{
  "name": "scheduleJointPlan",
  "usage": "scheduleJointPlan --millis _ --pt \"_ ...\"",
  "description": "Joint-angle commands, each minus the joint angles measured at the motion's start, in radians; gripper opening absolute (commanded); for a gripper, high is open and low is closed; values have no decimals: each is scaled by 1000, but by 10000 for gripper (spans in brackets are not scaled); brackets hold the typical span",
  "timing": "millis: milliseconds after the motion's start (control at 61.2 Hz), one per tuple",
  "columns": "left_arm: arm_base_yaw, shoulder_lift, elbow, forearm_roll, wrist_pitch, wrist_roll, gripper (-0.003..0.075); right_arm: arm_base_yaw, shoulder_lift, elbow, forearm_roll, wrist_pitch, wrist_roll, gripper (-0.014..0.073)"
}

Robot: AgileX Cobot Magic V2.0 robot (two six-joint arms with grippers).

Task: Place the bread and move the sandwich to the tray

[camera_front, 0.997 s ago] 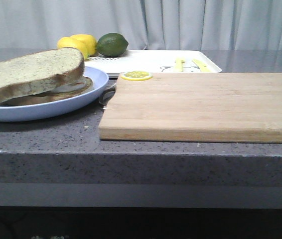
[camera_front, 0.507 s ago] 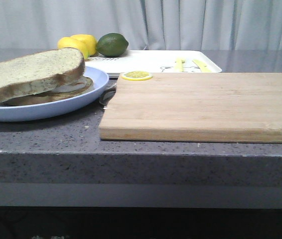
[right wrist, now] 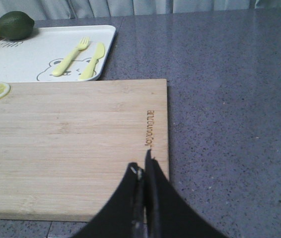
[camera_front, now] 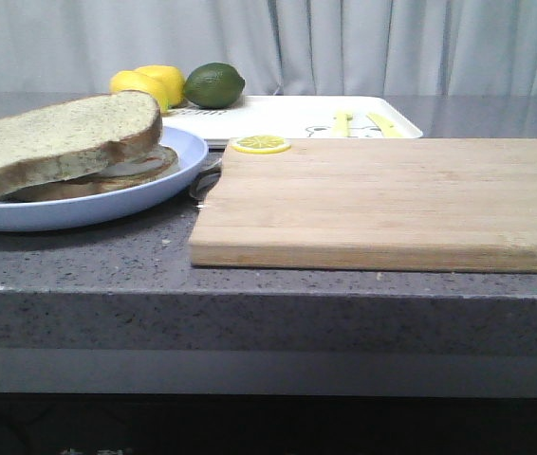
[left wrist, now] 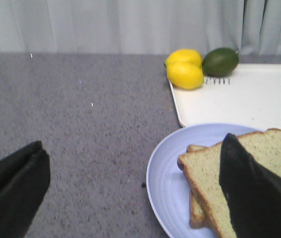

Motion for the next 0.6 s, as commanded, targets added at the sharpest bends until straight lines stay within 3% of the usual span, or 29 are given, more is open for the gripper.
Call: scheduleJointPlan --millis 0,229,588 --pt "-2 79 -90 -46 68 -1 672 -3 7 -24 5 -101 -2 -62" --pt "-2 331 -272 -69 323 -1 672 -2 7 -24 5 -103 -2 -62" --pt "2 566 -405 -71 356 -25 671 -2 7 -24 5 -102 -2 -62"
